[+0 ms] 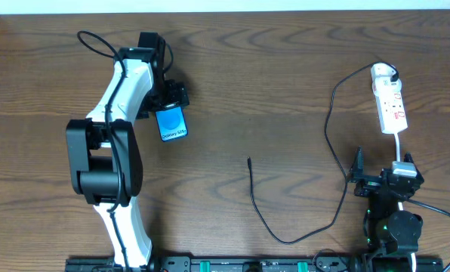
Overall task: Plug charger to phone and switch on socket
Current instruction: 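Lower the left gripper and grasp the phone's bottom edge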
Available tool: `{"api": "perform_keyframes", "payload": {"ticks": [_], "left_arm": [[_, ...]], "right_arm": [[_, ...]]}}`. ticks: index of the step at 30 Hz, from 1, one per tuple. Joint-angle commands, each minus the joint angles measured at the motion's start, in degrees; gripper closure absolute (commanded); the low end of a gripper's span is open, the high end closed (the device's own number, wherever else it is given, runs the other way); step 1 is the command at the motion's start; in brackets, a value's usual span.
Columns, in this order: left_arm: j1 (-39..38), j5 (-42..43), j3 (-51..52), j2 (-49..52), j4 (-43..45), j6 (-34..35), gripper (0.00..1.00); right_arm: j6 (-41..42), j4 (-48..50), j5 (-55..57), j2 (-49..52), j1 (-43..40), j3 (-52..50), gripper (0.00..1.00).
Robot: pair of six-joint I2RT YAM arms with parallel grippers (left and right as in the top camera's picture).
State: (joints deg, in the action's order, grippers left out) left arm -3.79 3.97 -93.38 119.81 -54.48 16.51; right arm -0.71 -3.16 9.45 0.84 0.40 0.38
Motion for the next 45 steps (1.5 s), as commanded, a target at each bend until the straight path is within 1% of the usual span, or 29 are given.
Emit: {"api": "perform_keyframes", "payload": {"ticks": [1,12,22,45], "left_arm": [[0.1,0.1,0.3,1.6,1.0,-0.8,0.02],[0.0,0.1,0.3,5.7,3.0,-1.4,0.02],[-0.2,0.0,0.3,5.8,6.2,-1.4,0.02],[-0.2,0.0,0.4,6.6,4.3,-1.4,0.02]], "right_arm": [[-0.7,-0.2,0.1,-0.3,0.4,-0.1,0.01],[-0.7,-0.2,0.1,-0.3,0.4,-0.1,0.01],[-0.7,-0.2,0.1,-0.3,0.4,-0.1,0.01],[-0.7,-0.2,0.1,-0.3,0.4,-0.1,0.01]]}}
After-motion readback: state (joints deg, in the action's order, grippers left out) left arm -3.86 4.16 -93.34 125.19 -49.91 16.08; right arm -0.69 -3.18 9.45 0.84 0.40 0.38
